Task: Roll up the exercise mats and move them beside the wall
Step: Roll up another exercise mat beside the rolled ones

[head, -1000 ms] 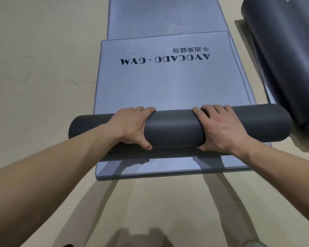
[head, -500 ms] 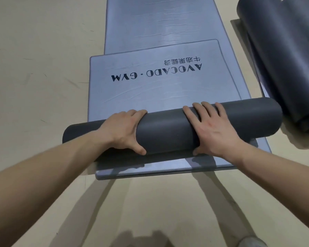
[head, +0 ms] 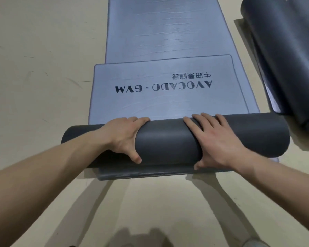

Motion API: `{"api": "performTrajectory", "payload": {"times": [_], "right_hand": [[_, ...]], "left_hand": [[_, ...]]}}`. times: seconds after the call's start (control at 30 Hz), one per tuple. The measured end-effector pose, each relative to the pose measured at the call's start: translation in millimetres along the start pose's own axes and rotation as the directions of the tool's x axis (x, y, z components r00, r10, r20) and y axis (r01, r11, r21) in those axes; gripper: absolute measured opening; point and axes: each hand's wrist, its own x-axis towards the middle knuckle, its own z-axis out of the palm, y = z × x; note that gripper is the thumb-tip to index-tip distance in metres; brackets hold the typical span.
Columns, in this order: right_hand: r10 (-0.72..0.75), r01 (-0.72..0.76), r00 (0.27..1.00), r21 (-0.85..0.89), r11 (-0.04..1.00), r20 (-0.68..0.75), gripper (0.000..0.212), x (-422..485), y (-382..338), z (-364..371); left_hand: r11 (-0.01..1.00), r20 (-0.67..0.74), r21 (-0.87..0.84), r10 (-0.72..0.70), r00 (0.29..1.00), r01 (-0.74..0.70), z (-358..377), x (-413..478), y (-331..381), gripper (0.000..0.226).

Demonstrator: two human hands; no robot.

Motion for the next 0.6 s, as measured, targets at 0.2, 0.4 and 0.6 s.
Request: {"api": "performTrajectory", "payload": {"times": [0.2, 0.4, 0.6], "right_hand": [[-0.054, 0.045, 0.993, 0.095, 0.995, 0.105, 0.147, 35.1, 19.0, -26.2], [0.014, -0.02, 0.989, -0.043, 0.999, -0.147, 0.145, 25.0, -3.8, 6.9], [-0.057, 0.057, 0.997, 0.016, 0.998, 0.047, 0.129, 42.8, 12.1, -38.3]], "left_hand": [[0.959, -0.307, 0.257, -0.033, 0.951, 0.116, 28.6, -14.1, 29.5, 0.146], [0.986, -0.214, 0.154, -0.02, 0.977, 0.055, -4.9, 7.2, 8.7, 0.147], [0.983, -0.287, 0.171, -0.017, 0.958, 0.068, 4.5, -5.7, 12.7, 0.134]]}}
